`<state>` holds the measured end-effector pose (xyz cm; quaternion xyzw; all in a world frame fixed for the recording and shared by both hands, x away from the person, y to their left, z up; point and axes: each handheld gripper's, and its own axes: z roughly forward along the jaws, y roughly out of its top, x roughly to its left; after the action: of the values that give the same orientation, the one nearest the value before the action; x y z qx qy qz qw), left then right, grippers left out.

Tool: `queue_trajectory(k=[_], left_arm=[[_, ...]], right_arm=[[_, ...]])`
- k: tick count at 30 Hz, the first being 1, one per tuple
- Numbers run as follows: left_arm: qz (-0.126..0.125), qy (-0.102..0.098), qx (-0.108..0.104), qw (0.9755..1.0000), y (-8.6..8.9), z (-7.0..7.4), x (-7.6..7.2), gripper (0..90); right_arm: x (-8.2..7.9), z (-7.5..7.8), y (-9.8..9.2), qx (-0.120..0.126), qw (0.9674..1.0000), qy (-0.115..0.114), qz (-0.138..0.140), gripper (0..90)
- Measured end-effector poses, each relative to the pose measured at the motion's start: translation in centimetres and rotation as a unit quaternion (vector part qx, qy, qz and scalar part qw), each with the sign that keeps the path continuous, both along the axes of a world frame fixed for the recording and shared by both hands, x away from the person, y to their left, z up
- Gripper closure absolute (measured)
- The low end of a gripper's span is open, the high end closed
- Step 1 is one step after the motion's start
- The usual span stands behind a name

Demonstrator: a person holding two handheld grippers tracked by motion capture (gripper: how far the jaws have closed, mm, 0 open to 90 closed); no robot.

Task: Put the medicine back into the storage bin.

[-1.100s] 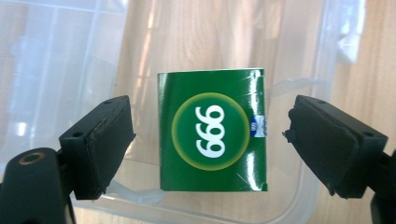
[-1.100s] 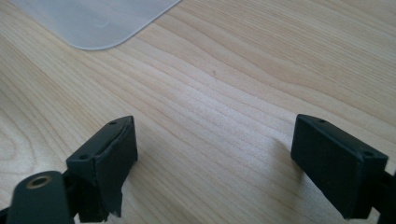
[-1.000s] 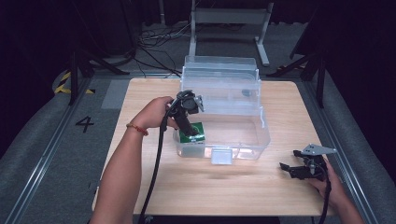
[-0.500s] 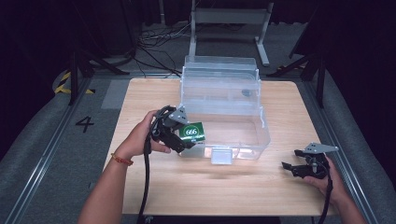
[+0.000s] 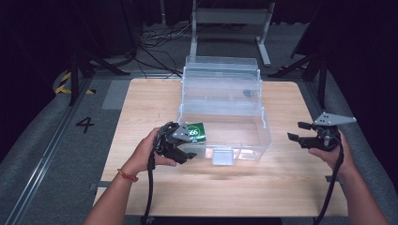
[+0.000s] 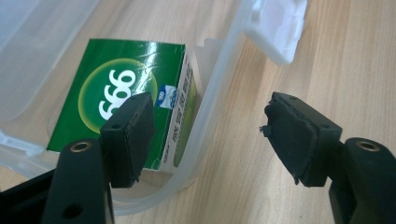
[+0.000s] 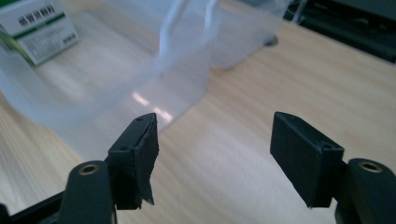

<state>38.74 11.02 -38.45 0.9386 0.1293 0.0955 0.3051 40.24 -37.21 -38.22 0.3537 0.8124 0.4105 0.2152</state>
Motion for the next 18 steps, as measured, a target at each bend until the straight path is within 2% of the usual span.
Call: queue_trajectory(k=[2,4,5,7,8,9,10,11,12,15,16,18], left_arm=[[-0.001,0.004,0.005,1.0,-0.1,-0.2,0.1,37.5],[-0.002,0.002,0.004,1.0,-0.1,-0.3,0.3,39.5],[-0.001,0.003,0.004,1.0,-0.1,-0.5,0.3,44.4],[0.001,0.009,-0.001,1.0,-0.2,-0.7,0.5,44.8],[-0.001,0.007,0.007,0.9999,-0.2,-0.8,0.6,48.6],[-0.001,0.007,0.007,0.9999,-0.2,-0.8,0.6,49.7],[-0.003,-0.001,0.008,1.0,-0.3,-0.8,0.5,52.0],[-0.004,0.0,0.006,1.0,-0.3,-0.9,0.6,52.0],[-0.003,-0.006,0.007,1.0,-0.2,-0.8,0.6,56.7],[0.002,-0.007,0.006,1.0,-0.1,-0.8,0.7,58.6],[0.008,-0.009,0.007,0.9999,0.0,-0.8,0.7,62.5],[0.004,-0.005,0.003,1.0,0.1,-0.8,0.9,63.9]], right_arm=[[0.9,1.3,1.0,-0.003,0.9999,-0.012,0.011,34.3],[1.3,1.8,1.5,-0.001,0.9997,-0.017,0.018,34.6],[1.8,2.5,2.0,0.001,0.9994,-0.024,0.025,35.1],[2.7,3.6,2.8,0.009,0.9988,-0.034,0.033,36.6],[3.4,4.3,3.3,0.012,0.9983,-0.041,0.04,37.5],[3.4,4.3,3.3,0.012,0.9983,-0.041,0.04,37.5],[4.5,5.5,4.2,0.018,0.9975,-0.045,0.051,38.9],[4.5,5.5,4.2,0.018,0.9975,-0.045,0.051,38.9],[5.3,6.2,4.9,0.014,0.9971,-0.048,0.058,40.0],[6.2,6.7,5.9,0.007,0.9966,-0.05,0.065,40.4],[6.7,7.0,6.6,0.002,0.9962,-0.051,0.071,42.2],[7.4,7.3,7.6,-0.004,0.9959,-0.05,0.075,42.7]])
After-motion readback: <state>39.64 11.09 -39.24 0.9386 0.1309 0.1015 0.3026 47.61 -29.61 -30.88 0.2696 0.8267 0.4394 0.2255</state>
